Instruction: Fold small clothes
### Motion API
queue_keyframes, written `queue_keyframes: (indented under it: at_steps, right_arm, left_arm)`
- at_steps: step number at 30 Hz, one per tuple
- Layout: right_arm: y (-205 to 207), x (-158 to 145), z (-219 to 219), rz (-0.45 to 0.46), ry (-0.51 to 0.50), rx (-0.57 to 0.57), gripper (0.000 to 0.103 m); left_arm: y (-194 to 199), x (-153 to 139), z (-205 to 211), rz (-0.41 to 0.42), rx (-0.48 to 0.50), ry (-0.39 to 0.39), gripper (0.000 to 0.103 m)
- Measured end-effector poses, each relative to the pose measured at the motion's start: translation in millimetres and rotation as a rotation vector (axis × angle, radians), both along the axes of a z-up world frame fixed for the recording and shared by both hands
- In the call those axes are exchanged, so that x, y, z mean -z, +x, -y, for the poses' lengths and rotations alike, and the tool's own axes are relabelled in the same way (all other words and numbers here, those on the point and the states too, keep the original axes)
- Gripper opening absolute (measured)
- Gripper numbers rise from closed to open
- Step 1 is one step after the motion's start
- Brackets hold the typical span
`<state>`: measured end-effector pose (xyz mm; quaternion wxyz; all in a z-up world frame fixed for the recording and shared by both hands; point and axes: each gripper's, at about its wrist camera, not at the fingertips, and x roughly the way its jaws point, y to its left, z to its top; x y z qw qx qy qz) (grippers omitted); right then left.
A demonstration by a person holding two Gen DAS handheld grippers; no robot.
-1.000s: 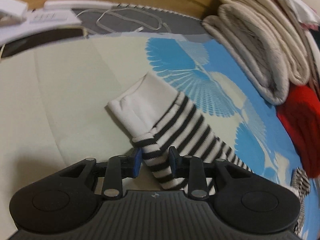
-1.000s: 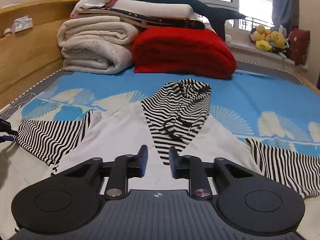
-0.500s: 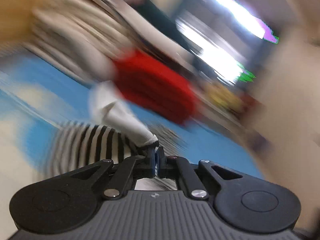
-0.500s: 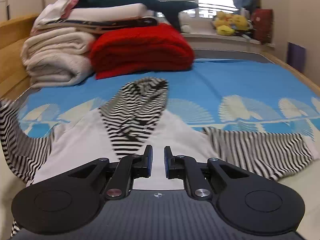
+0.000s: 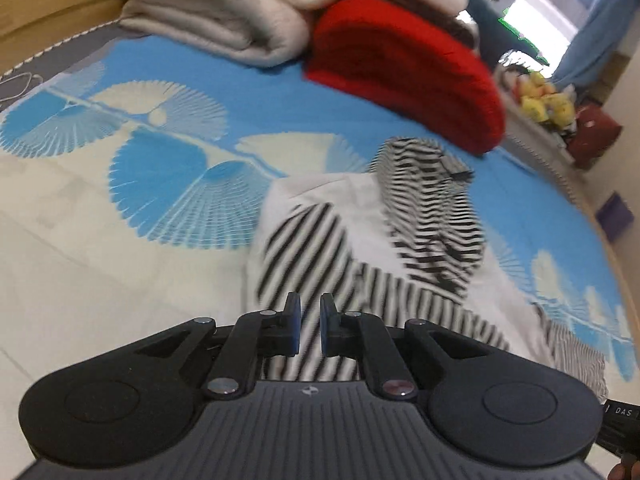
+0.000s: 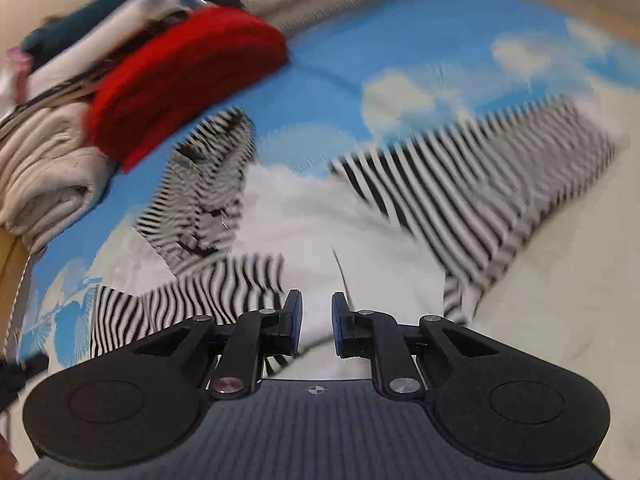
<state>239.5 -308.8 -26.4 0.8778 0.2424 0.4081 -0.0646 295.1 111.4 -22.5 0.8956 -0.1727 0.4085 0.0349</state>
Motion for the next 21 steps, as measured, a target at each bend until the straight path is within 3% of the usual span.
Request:
queue_keyframes:
  at_steps: [5, 8, 13, 14, 16, 19, 21]
  right_arm:
    - [26, 34, 0, -0.113, 0.084, 0.045, 0.018]
    - [42, 52, 0, -0.167, 0.121, 0.077, 0.026]
    - [60, 68, 1, -0.211, 0.088, 0.134, 0.026]
    - [63, 69, -2, -0.205, 0.077, 0.13, 0.024]
    - [66, 66, -9, -0.178, 0.064, 0.089, 0.008]
    - [63, 45, -9, -0.076, 0.032, 0.058, 0.006]
    - [56, 15, -6, 0.075, 0.011, 0.051, 0.006]
  left_arm:
    - [13, -1, 2, -0.016, 0.07, 0.053, 0.01]
    - [19, 7, 7, -0.036, 0.119, 0.077, 0.015]
    - [28, 19, 2, -0.063, 0.134, 0.079, 0.015]
    - [29, 20, 1, -0.067, 0.136, 0.08, 0.015]
    - [30, 21, 1, -0.071, 0.143, 0.084, 0.015]
    - [29, 21, 2, -0.068, 0.151, 0.096, 0.015]
    - [28, 22, 3, -0.07, 0.155, 0.098, 0.015]
